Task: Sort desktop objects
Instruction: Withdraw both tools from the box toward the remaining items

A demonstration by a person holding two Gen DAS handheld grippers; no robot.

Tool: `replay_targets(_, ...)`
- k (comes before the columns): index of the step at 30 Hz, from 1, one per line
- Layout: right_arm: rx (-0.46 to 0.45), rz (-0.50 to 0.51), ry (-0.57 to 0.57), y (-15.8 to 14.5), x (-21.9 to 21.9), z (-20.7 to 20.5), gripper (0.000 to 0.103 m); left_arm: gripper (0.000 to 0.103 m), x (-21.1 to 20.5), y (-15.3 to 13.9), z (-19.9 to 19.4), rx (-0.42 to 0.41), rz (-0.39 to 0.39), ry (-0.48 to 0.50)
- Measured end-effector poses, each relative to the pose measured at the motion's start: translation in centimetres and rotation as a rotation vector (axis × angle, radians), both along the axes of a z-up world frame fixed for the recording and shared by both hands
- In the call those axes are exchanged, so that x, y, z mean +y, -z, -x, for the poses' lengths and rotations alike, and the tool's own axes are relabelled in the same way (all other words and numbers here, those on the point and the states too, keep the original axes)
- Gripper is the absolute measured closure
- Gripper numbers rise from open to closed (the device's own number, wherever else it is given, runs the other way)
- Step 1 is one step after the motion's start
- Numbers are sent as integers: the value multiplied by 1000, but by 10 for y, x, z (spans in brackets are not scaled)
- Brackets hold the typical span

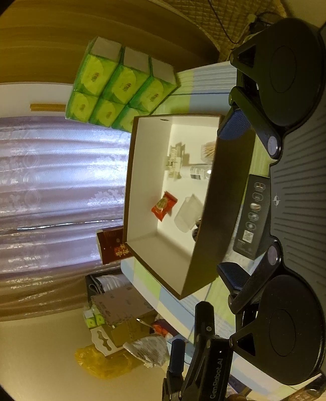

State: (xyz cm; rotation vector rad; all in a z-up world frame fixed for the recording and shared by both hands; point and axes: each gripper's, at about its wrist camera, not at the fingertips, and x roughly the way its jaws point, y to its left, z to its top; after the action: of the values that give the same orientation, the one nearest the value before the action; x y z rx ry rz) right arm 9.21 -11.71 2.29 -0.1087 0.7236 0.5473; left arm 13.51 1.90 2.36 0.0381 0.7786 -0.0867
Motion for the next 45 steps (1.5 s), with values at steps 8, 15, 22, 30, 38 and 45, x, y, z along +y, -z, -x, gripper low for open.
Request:
replay_targets(8, 32, 17, -2, 8, -12, 17, 2, 9, -6, 6, 17, 23, -9, -2)
replay_targets(15, 63, 29, -5, 20, -23, 27, 2, 9, -10, 18, 29, 52, -22, -15)
replay_targets(22, 102, 50, -7, 34, -34, 37, 2, 9, -13, 27, 40, 77, -22, -17)
replay_targets(30, 113, 92, -14, 44, -42, 47, 2, 9, -19, 37, 50, 101, -34, -20)
replay_targets(38, 148, 121, -12, 60, -50, 53, 2, 9, -22, 52, 59, 141, -36, -21)
replay_targets(45, 168, 138, 10, 77, -60, 51, 2, 9, -33, 72, 61, 156, -52, 47)
